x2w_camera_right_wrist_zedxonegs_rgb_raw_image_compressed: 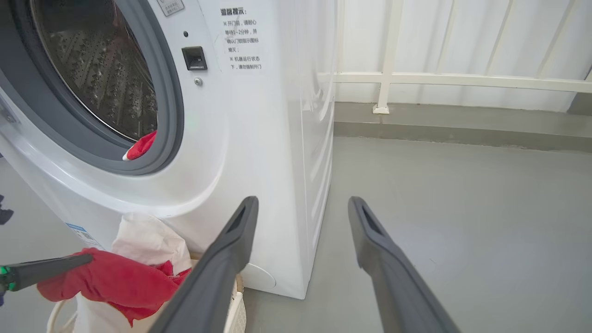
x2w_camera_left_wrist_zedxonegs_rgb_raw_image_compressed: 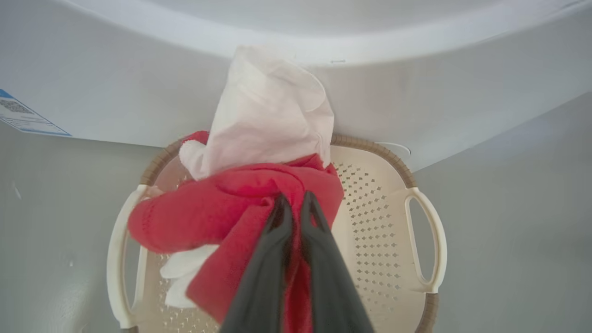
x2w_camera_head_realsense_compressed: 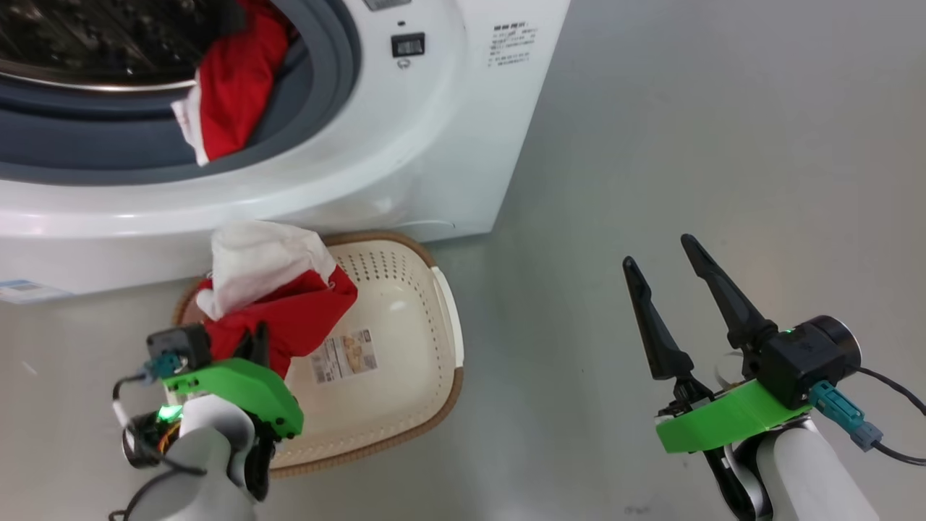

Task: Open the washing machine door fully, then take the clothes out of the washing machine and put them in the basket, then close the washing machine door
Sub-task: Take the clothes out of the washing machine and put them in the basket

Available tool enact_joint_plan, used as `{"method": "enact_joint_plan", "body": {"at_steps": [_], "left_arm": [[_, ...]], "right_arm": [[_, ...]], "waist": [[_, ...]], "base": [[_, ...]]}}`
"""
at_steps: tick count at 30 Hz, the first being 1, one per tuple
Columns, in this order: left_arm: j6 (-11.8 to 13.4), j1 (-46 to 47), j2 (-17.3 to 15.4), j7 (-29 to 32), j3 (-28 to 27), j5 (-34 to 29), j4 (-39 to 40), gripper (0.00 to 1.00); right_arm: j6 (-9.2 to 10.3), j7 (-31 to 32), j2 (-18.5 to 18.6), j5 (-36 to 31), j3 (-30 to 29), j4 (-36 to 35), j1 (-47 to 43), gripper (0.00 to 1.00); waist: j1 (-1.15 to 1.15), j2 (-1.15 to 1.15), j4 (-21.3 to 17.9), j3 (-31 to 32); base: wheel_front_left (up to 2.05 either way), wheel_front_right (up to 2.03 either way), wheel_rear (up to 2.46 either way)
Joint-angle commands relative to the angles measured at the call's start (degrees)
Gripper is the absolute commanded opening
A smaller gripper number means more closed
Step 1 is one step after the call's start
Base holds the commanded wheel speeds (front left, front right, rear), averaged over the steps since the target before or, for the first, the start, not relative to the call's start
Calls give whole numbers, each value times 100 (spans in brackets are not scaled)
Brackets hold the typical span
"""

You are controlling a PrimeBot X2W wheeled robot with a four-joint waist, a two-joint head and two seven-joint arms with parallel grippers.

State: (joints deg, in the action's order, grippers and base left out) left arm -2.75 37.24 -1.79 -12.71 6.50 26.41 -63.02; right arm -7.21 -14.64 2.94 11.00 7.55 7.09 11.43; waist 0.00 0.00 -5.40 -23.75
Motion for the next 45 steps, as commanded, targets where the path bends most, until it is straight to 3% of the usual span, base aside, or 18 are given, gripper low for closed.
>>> {"method": "enact_joint_plan", "body": {"at_steps": [1,13,26,27,28,30,45], "left_arm": [[-88,204,-124,154,-84,59,-213,0],[16,764,-423,1083,-28,127,-984,0],[119,913,-528,1366,137,84,-1071,0],[126,919,-530,1340,172,56,-1073,33],[121,923,-527,1297,197,40,-1074,47],[99,936,-515,1151,222,32,-1075,100],[-200,757,-305,-22,383,52,-974,100]], "right_arm": [[-28,-36,-6,91,152,-138,118,100],[-28,-36,-6,209,258,-173,395,100],[-28,-36,-6,223,280,-183,538,100],[-28,-36,-6,222,277,-181,545,100],[-28,-36,-6,219,274,-175,550,100],[-28,-36,-6,212,268,-158,555,100],[-28,-36,-6,159,193,-24,452,100]], "waist": [[0,0,-139,-290],[0,0,-444,-920],[0,0,-510,-1213],[0,0,-506,-1216],[0,0,-500,-1215],[0,0,-482,-1198],[0,0,-204,-576]], "base": [[0,0,0],[0,0,0],[0,0,0],[0,0,0],[0,0,0],[0,0,0],[0,0,0]]}}
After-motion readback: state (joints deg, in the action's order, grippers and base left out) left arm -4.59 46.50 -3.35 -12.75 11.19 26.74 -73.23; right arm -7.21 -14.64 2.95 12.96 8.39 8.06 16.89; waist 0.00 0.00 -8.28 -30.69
